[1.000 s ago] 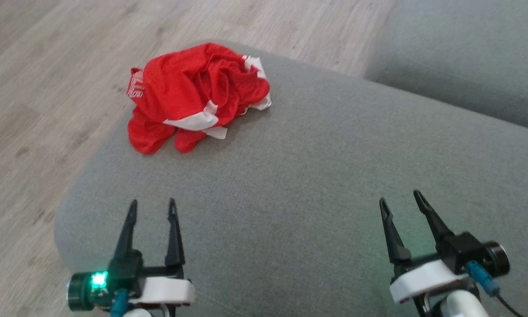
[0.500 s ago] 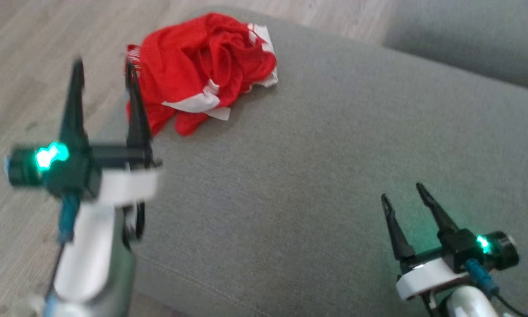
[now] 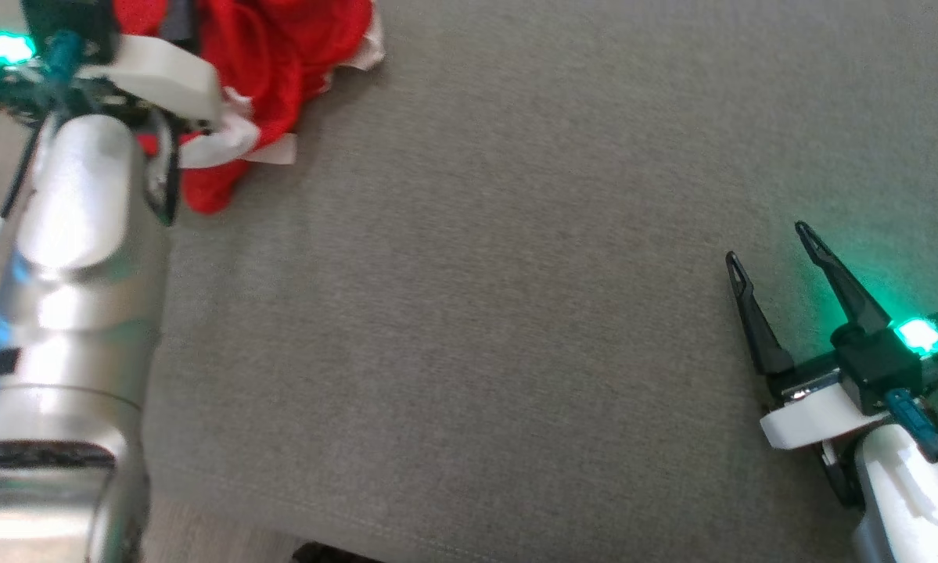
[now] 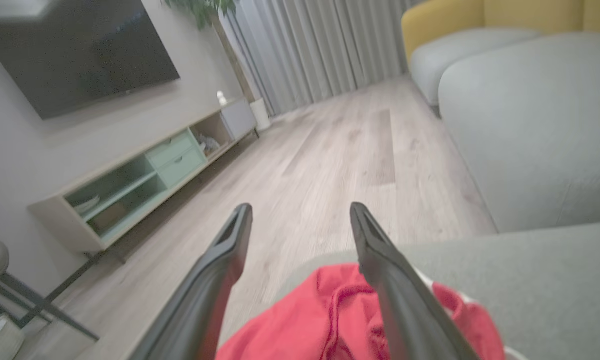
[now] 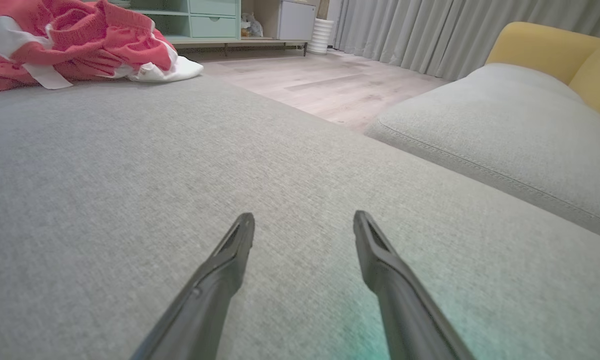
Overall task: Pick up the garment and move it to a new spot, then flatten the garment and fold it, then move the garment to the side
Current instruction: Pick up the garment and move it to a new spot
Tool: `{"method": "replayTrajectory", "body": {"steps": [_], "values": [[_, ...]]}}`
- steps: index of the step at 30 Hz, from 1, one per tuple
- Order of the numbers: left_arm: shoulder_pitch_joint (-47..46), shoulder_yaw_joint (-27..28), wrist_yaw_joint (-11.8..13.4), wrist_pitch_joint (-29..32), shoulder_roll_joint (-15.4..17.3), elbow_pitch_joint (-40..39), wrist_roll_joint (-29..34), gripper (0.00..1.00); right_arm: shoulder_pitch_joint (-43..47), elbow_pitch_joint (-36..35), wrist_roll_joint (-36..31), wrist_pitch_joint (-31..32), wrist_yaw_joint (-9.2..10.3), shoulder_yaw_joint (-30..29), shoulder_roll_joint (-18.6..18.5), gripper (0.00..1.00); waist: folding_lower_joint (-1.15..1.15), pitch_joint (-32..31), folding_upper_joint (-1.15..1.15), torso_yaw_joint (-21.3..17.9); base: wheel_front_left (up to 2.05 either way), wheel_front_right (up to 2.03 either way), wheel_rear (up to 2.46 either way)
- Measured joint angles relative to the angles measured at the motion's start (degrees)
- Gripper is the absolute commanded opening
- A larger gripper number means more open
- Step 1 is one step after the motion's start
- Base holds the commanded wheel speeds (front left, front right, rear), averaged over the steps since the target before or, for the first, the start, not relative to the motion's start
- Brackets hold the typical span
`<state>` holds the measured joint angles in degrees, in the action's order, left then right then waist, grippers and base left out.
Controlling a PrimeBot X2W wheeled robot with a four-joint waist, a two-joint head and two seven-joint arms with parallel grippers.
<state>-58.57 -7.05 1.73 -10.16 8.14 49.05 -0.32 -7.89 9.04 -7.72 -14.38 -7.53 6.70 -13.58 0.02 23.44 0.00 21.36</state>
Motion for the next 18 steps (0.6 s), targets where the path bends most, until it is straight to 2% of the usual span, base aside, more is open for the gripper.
{"method": "replayTrajectory", "body": {"steps": [7,10,11,12,13,18], "values": [[-2.47,1.43,2.66,2.37,2.41,15.92,0.32,1.0,-1.32,-2.98,0.01,-0.59,0.0,0.27,-0.46,1.0,-0.01,4.47,0.0,-3.0,0.0,0.0,0.0],[-2.48,1.69,2.46,2.53,2.41,20.38,-0.48,1.0,-1.85,-4.28,0.01,-0.79,0.0,0.4,-0.46,1.0,-0.02,6.38,0.0,-3.78,0.0,0.0,0.0],[-2.53,1.71,2.0,2.48,2.37,21.24,-0.81,0.6,-2.02,-4.6,0.01,-0.88,0.0,0.37,-0.49,1.0,-0.02,6.91,0.0,-3.91,0.0,0.0,0.0],[-2.6,1.71,1.81,2.01,2.36,21.71,-0.99,0.08,-2.08,-4.85,0.01,-1.11,0.0,0.36,-0.51,1.0,-0.02,7.35,0.0,-3.97,0.0,0.0,0.0],[-2.75,1.69,1.8,1.2,2.36,22.04,-1.07,0.0,-2.08,-5.06,0.01,-1.18,0.0,0.37,-0.51,1.0,-0.02,7.66,0.0,-3.94,0.0,0.0,0.0],[-5.0,1.71,2.23,-2.63,2.47,22.46,-1.21,0.0,-2.08,-4.35,0.01,-1.16,0.0,0.29,-0.64,1.0,-0.02,7.03,0.0,-3.13,0.0,0.0,0.0]]}}
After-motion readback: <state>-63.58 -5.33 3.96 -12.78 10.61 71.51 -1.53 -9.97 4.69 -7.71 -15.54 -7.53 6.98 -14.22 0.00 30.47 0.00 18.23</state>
